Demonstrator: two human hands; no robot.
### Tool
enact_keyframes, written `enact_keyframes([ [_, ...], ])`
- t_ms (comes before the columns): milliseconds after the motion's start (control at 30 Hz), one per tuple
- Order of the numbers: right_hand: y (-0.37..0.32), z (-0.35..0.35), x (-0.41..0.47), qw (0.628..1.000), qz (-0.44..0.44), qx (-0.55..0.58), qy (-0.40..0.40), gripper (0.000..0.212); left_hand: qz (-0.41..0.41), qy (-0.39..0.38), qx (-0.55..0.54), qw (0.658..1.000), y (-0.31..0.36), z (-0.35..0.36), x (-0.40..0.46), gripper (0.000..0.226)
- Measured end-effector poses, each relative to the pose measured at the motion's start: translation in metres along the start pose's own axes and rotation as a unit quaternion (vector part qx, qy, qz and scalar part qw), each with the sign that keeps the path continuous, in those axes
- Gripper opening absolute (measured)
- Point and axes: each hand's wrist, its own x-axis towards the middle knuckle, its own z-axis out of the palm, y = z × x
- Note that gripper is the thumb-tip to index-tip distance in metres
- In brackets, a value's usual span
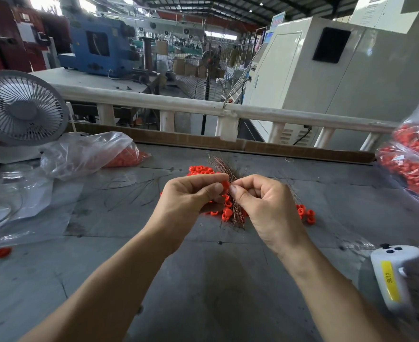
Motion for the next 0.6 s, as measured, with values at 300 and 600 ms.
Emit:
enact_keyframes([
  [300,0.0006,0.0001,0.0007,0.999,0.01,0.035,-0.036,0.018,-0.012,0.006,-0.018,1.0,-0.0009,-0.0018,0.0022,0.024],
  [600,0.0054,-0.0009,0.0037,0.996,0.033,0.057,-0.061,0.018,-0.035,0.0,-0.041,0.999,-0.0034,-0.0019,0.0037,0.019],
])
